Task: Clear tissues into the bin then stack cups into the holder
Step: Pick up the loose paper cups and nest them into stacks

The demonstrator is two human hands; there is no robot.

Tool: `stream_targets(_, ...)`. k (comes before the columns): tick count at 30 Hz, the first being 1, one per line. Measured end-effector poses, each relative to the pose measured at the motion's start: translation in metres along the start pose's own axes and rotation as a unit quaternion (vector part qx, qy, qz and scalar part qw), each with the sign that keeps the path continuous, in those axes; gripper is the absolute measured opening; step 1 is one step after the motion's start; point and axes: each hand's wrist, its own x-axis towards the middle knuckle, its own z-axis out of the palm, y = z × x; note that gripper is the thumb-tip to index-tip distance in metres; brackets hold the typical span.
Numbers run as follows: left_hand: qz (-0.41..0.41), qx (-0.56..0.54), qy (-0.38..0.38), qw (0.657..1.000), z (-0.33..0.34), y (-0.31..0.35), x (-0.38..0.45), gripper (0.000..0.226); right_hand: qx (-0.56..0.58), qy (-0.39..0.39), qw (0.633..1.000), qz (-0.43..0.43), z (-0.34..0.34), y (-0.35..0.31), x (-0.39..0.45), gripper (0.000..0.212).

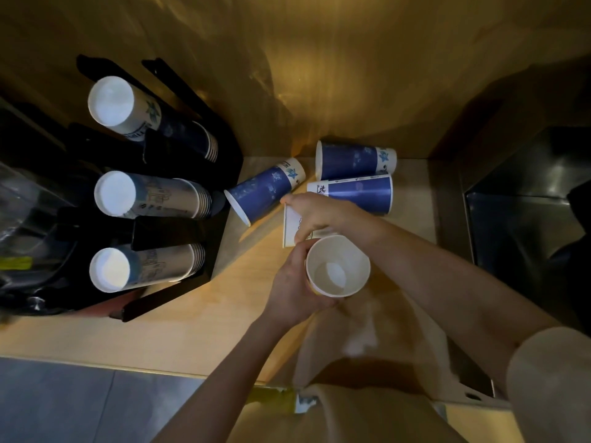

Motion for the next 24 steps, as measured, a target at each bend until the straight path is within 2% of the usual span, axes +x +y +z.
stream_targets(5,0.011,0.005,0.004,1.0,0.0,0.002,0.0,0.089,0.041,0.057,0.997,-0.009,-0.006,0.0,-0.014,0.095)
stream_targets(8,0.012,-0.001,0.013,1.0,-0.001,0.001,0.001,0.088,0.118,0.151,0.981,-0.03,-0.022,-0.009,-0.034,0.096)
stream_targets(10,0.013,-0.002,0.012,1.0,-0.001,0.001,0.002,0.088,0.206,0.231,0.95,-0.05,-0.038,-0.018,-0.051,0.095)
stream_targets(13,0.011,0.0,0.011,1.0,0.001,-0.001,0.003,0.088,0.334,0.328,0.881,-0.07,-0.057,-0.03,-0.081,0.092)
stream_targets(16,0.009,-0.008,0.011,1.0,0.002,-0.002,0.003,0.089,0.44,0.348,0.822,-0.097,-0.063,-0.032,-0.114,0.087)
stream_targets(19,-0.001,-0.017,0.008,1.0,0.002,-0.003,0.005,0.084,0.491,0.364,0.782,-0.123,-0.056,-0.025,-0.142,0.081)
stream_targets(21,-0.008,-0.018,0.005,1.0,0.002,-0.004,0.007,0.08,0.49,0.373,0.778,-0.126,-0.043,-0.02,-0.157,0.081)
stream_targets(24,-0.011,-0.016,0.007,1.0,0.003,-0.007,0.007,0.078,0.468,0.368,0.795,-0.116,-0.012,-0.011,-0.17,0.079)
